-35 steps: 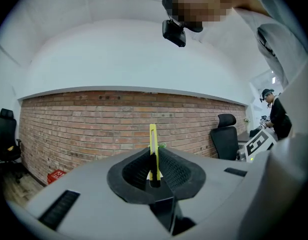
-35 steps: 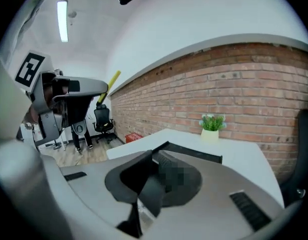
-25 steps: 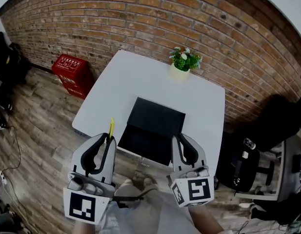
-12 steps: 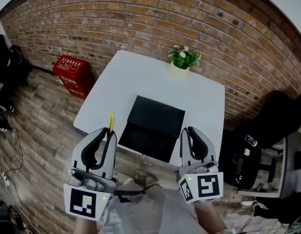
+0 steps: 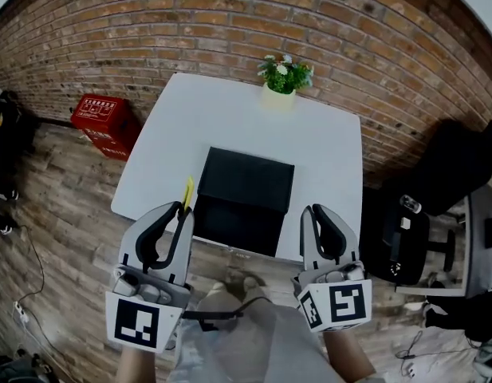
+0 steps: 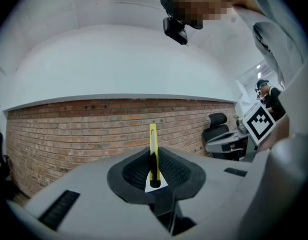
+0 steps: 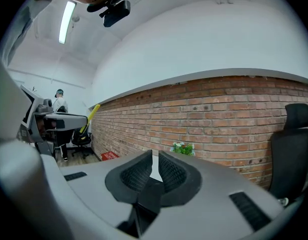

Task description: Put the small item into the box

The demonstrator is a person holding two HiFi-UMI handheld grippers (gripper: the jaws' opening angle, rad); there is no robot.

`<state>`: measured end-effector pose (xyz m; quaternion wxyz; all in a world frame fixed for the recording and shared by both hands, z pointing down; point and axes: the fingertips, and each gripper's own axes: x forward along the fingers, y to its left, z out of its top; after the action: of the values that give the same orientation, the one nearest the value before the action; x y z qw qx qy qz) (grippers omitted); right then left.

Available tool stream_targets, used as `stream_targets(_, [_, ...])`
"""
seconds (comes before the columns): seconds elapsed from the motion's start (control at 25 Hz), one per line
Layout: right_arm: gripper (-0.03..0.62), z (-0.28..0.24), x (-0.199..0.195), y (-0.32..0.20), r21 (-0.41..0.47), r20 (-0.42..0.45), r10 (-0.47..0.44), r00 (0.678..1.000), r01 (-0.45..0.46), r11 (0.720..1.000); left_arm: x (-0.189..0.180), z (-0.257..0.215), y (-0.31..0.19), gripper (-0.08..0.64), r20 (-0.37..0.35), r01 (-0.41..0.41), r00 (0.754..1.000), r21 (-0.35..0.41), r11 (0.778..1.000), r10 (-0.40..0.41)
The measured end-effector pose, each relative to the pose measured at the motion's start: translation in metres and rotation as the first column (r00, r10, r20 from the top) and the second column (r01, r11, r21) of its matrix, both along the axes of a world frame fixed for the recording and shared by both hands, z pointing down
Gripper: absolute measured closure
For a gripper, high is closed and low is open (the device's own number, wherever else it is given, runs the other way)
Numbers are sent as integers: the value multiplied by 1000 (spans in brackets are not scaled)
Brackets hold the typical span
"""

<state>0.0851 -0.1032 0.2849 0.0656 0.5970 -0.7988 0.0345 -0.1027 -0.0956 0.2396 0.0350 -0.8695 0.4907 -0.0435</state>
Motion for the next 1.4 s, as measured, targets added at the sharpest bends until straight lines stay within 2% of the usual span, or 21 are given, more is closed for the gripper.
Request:
stream_targets(0.12, [528, 7, 9, 1, -22, 1, 34, 999, -34, 999, 14, 14, -11, 500, 55, -75, 996, -27, 997, 77])
stream_targets(0.24, [528, 15, 18, 4, -48, 5, 72, 997, -72, 996, 33, 35, -21, 500, 124, -170, 976, -62, 983, 177])
stream_targets(0.32, [528, 21, 24, 8, -65, 5, 98, 995, -97, 993, 48, 50, -27, 500, 183, -255, 947, -63, 965, 262])
stream_targets(0.4, [528, 28, 31, 11, -79, 4, 123, 992, -122, 989, 63, 67, -30, 500, 248, -340, 905, -66, 938, 346])
stream_targets(0.48, [528, 35, 37, 14, -92, 3, 147, 989, -146, 985, 75, 90, -31, 500, 294, -398, 863, -105, 911, 411])
stream_targets(0.6, [528, 45, 47, 19, -111, 2, 183, 983, -182, 977, 89, 129, -28, 500, 368, -457, 787, -192, 869, 495])
stream_targets(0.68, [528, 53, 54, 22, -124, 4, 205, 979, -203, 971, 98, 156, -25, 500, 404, -494, 728, -251, 833, 553])
stream_targets(0.76, [528, 61, 59, 26, -140, 9, 224, 975, -220, 965, 105, 183, -22, 500, 449, -528, 652, -310, 791, 611])
stream_targets(0.84, [528, 69, 63, 29, -158, 16, 242, 970, -236, 959, 110, 208, -17, 500, 486, -555, 565, -375, 743, 667])
stream_targets(0.96, [528, 83, 71, 33, -182, 21, 267, 964, -259, 949, 121, 241, -12, 500, 512, -580, 441, -465, 669, 737])
stream_targets(1.08, [528, 95, 77, 37, -204, 21, 284, 959, -274, 940, 128, 269, -11, 500, 546, -579, 339, -520, 628, 766])
stream_targets(1.24, [528, 111, 83, 44, -235, 26, 300, 954, -285, 929, 133, 303, -11, 500, 555, -547, 238, -601, 583, 797])
stream_targets(1.32, [528, 116, 87, 47, -250, 25, 310, 950, -294, 922, 135, 314, -12, 500, 553, -529, 209, -630, 569, 806])
stream_targets(1.4, [528, 120, 90, 49, -259, 25, 317, 948, -300, 918, 136, 323, -13, 500, 551, -510, 191, -651, 562, 812])
